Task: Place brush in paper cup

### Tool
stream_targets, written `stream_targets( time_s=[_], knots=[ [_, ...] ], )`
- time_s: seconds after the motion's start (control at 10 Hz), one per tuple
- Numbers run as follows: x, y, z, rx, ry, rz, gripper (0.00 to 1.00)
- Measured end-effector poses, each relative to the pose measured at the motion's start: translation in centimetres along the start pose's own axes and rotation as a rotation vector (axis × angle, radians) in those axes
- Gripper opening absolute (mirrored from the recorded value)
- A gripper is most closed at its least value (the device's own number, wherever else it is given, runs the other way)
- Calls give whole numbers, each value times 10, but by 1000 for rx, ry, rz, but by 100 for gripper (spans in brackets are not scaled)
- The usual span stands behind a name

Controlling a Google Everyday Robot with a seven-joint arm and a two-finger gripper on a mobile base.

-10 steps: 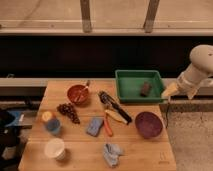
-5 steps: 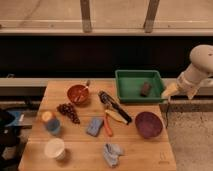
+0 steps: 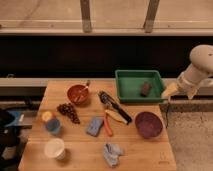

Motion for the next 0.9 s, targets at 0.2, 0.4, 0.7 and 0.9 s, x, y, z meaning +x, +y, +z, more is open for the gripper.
stream_targets(
  time_s=[0.2, 0.4, 0.7, 0.9],
  knots=[
    [-4, 7, 2, 8, 3, -47, 80],
    [-12, 22, 3, 7, -2, -100, 80],
    [-30, 75, 7, -11, -6, -278, 80],
    [-39, 117, 8, -29, -12, -424, 80]
  ],
)
